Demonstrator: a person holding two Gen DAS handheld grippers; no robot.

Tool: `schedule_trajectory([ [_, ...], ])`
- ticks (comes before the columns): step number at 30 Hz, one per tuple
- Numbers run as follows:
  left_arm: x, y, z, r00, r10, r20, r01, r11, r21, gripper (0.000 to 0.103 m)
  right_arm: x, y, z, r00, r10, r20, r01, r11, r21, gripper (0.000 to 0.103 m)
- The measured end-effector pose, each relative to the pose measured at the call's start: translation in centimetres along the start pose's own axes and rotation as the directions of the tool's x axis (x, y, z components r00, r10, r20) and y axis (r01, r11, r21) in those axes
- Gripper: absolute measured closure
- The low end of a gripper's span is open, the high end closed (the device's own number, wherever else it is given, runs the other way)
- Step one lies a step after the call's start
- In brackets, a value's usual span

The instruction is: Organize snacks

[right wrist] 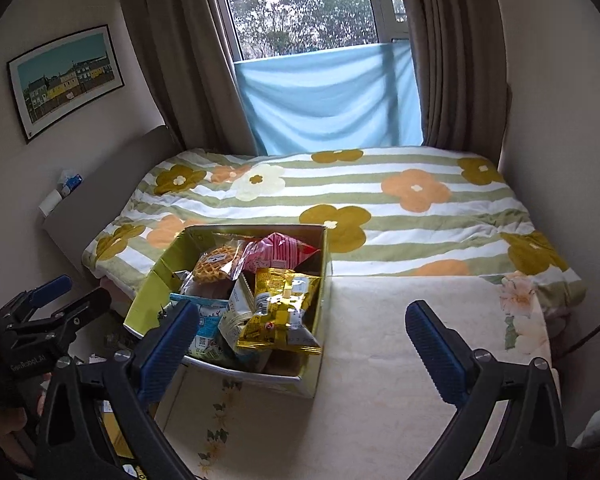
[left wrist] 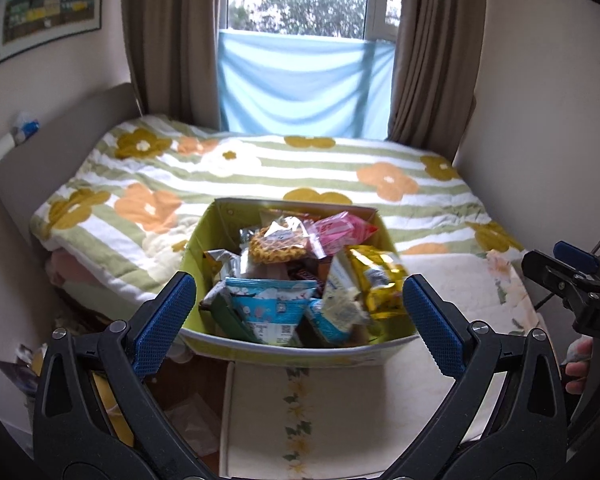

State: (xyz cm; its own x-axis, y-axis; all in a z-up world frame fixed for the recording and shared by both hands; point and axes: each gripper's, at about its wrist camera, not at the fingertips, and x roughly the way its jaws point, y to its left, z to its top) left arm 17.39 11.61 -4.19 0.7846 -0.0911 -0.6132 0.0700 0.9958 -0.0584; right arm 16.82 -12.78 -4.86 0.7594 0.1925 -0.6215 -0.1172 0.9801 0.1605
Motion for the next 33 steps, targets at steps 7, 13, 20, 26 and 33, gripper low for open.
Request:
schedule_trajectory([
  [7, -8.3, -4.5, -2.9, 0.989, 0.031, 0.142, -0.033, 0.999, 0.011, 0.000, -8.9, -2.1, -2.4, 0.990, -0.083, 0.118, 0.086, 0.996, -0.023, 0.000],
  [13, -12.4, -7.0, -5.7, 0.978, 0.039, 0.203, -0.043, 0.999, 0.017, 0.000, -13.3, -2.9, -5.3, 0.971, -0.162, 0.176, 0.171, 0.985, -0.036, 0.000],
  [20, -13.9, -9.0, -7.4, 0.975, 0.043, 0.216, -0.055, 0.997, 0.052, 0.000, -15.4, -3.2, -7.0, 0.957, -0.195, 0.214, 0.208, 0.977, -0.039, 0.000],
  [26, -14.4, -9.6, -7.6, 0.975, 0.038, 0.221, -0.053, 0.997, 0.062, 0.000, -15.6, -3.3, -7.3, 0.955, -0.203, 0.216, 0.214, 0.976, -0.028, 0.000],
  [33, -14.5, -9.4, -7.4, 0.974, 0.024, 0.227, -0.037, 0.998, 0.055, 0.000, -15.6, -3.3, -7.4, 0.952, -0.205, 0.226, 0.217, 0.976, -0.028, 0.001],
])
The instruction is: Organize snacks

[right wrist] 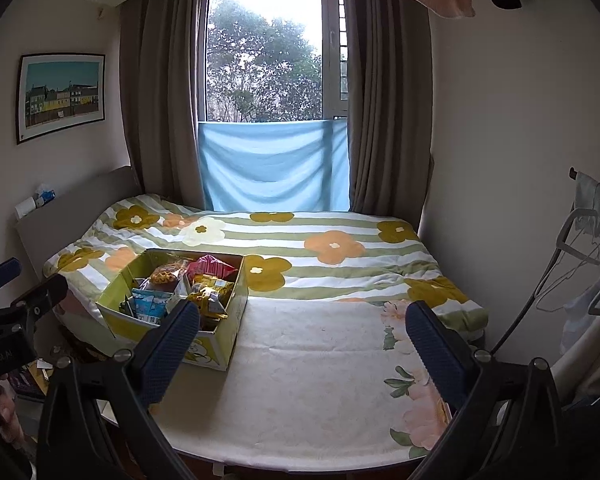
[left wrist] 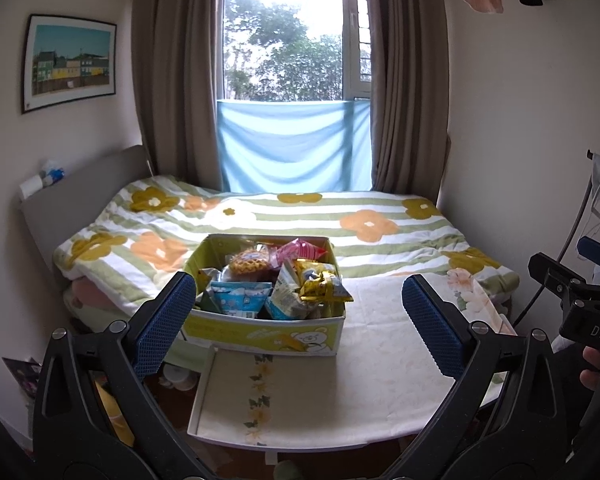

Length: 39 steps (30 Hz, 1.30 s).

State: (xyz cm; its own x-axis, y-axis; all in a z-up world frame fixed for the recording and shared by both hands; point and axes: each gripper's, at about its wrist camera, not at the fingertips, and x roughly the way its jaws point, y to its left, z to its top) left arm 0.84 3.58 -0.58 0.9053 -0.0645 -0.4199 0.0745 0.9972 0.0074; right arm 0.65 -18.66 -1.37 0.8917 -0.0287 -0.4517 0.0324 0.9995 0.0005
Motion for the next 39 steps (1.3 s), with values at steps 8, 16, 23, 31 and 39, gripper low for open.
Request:
schedule_trajectory([
  [8, 0.20, -0.02, 0.16, 1.000, -0.005, -0.002, 0.005, 1.000, 0.006, 0.000, 0.32, 0.05, -0.11, 1.000, 0.001, -0.007, -0.001, 1.000, 0.007, 0.001],
  [16, 0.39, 0.09, 0.25, 1.000, 0.000, -0.005, 0.000, 1.000, 0.008, 0.000, 0.49, 0.21, -0.21, 1.000, -0.007, -0.016, 0.007, 1.000, 0.011, 0.001],
  [23, 0.55, 0.35, 0.29, 1.000, 0.004, -0.005, -0.004, 1.000, 0.009, 0.000, 0.66, 0.42, -0.29, 1.000, -0.015, -0.020, 0.016, 1.000, 0.011, 0.001],
  [31, 0.69, 0.41, 0.34, 1.000, 0.004, -0.007, -0.004, 1.000, 0.009, 0.000, 0.68, 0.31, -0.17, 1.000, -0.014, -0.019, 0.014, 1.000, 0.013, 0.001],
  [39, 0.84, 0.33, 0.34, 1.000, 0.012, -0.008, -0.012, 1.000, 0.016, 0.000, 0.74, 0.37, -0.35, 1.000, -0.018, -0.022, 0.018, 1.000, 0.020, 0.001],
])
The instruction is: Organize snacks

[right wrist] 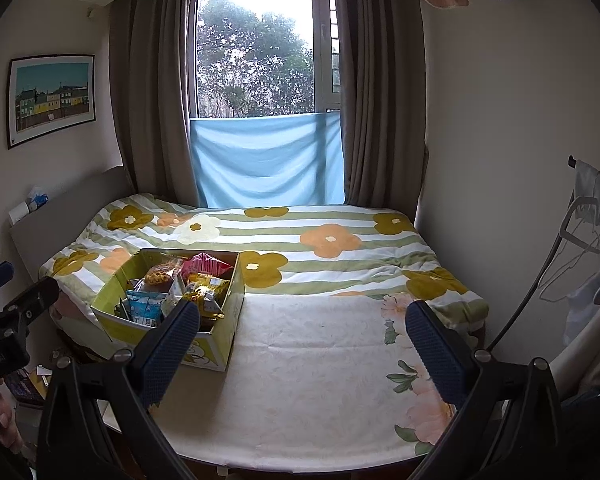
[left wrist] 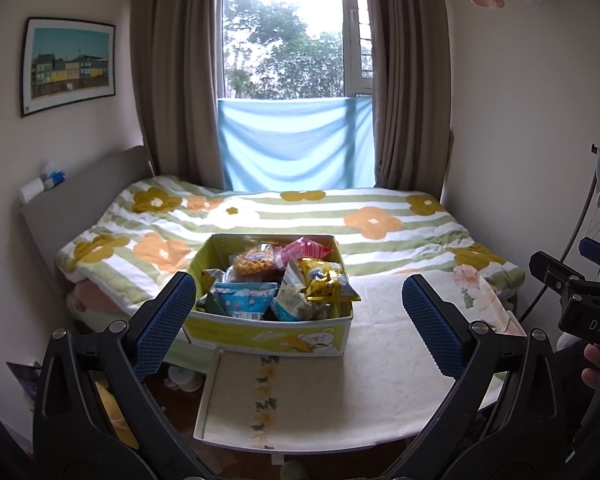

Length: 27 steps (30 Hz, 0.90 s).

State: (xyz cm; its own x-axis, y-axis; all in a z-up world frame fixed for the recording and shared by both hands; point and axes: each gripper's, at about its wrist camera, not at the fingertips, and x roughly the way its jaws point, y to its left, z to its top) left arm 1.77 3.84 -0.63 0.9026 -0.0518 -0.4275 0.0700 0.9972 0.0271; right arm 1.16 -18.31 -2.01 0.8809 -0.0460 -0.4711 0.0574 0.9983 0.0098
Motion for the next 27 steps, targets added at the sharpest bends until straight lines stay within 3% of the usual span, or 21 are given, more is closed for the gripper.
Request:
schedule_trajectory([
  [27, 0.55, 0.16, -0.80, 0.998, 0.060, -0.001, -0.060, 0.998, -0.005, 0.000, -0.06, 0.20, 0.05, 1.000, -0.005, -0.005, 0.005, 1.000, 0.006, 0.001],
])
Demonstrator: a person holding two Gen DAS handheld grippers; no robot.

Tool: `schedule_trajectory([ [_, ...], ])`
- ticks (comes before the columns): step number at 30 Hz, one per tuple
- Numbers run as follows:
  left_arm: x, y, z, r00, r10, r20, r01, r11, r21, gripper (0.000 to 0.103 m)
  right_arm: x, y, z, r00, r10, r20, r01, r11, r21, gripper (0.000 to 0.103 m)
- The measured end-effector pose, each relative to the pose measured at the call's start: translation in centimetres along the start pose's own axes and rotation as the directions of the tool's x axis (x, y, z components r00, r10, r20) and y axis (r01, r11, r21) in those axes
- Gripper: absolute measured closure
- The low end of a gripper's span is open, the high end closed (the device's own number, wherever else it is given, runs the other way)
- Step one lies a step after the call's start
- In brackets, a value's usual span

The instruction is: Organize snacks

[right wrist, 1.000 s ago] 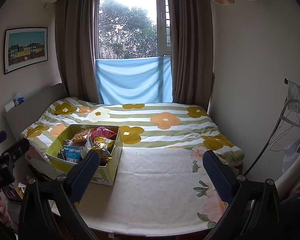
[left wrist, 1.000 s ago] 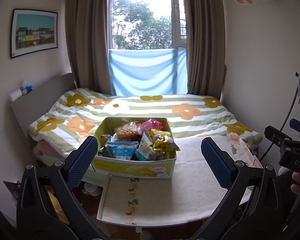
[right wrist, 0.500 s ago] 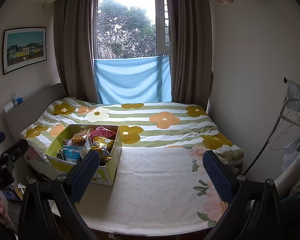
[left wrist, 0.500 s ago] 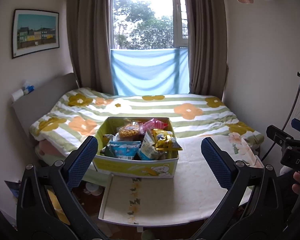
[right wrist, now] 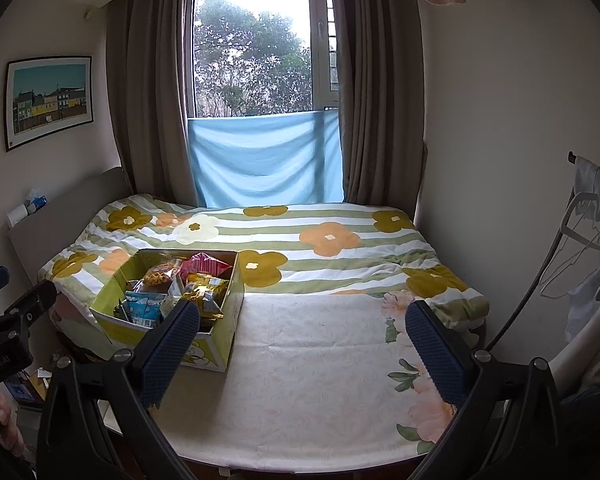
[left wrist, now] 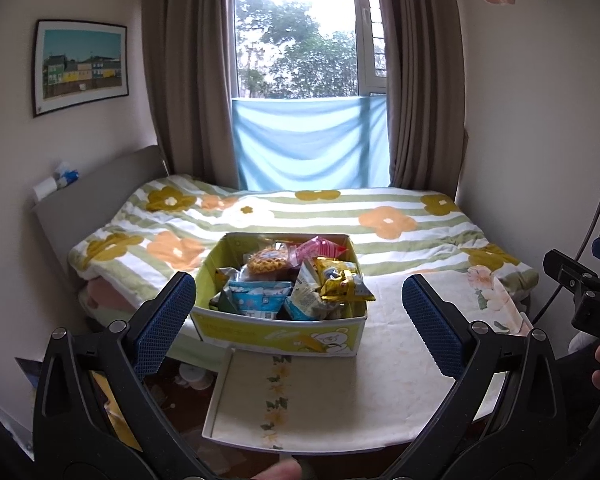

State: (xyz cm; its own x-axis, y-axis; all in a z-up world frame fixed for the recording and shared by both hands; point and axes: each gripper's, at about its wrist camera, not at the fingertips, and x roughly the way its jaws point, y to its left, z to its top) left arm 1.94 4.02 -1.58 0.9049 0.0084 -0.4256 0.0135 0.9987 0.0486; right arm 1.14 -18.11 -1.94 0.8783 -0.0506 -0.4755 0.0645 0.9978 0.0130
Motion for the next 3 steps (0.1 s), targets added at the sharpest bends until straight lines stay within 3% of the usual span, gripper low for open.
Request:
schedule_trajectory([
  [3, 0.07, -0.13, 0.06, 1.000, 0.005, 0.000, -0.005, 1.000, -0.005, 0.000, 0.07, 0.21, 0.07, 1.000, 0.003, -0.006, -0.003, 1.000, -0.003, 0.001],
])
